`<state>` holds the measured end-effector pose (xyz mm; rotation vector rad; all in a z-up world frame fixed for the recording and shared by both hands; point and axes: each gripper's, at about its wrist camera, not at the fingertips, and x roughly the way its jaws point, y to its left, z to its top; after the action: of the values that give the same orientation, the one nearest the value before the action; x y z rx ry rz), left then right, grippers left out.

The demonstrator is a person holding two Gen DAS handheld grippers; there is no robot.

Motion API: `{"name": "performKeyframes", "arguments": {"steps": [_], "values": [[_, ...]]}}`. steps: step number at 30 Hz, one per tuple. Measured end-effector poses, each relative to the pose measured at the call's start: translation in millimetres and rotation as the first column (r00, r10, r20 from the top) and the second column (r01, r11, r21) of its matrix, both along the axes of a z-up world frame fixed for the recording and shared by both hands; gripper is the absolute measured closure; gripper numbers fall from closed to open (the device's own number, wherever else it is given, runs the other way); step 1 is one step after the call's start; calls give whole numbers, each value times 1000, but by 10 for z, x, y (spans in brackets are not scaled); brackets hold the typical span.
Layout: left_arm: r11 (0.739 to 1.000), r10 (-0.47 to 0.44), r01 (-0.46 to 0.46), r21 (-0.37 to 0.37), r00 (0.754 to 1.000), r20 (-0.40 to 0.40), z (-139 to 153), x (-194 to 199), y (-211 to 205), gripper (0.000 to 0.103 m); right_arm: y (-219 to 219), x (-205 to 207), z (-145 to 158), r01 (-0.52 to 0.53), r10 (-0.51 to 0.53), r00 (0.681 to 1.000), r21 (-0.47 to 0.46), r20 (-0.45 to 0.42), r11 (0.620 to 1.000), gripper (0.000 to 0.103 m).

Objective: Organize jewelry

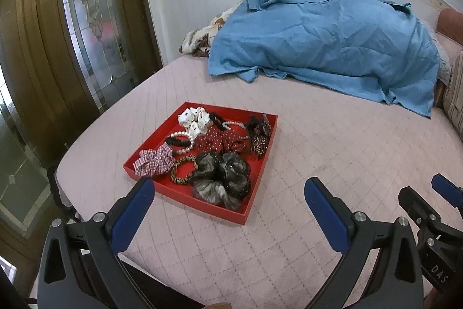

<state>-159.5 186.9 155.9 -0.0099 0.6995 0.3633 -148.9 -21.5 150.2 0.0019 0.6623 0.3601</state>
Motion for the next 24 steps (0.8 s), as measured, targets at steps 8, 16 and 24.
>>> {"name": "performKeyframes", "arguments": {"steps": [8,16,24], "values": [[999,5,-7,-42,999,-35,-117,29,104,0,81,5,-51,-11,11,1000,-26,-13,1000,22],[998,7,-11,-59,998,-63,-192,53,141,0,132,10,-91,-25,24,1000,-48,-20,999,22],[997,5,-11,-74,996,-84,-259,83,160,0,126,28,-124,-23,21,999,-47,-33,999,22]]}}
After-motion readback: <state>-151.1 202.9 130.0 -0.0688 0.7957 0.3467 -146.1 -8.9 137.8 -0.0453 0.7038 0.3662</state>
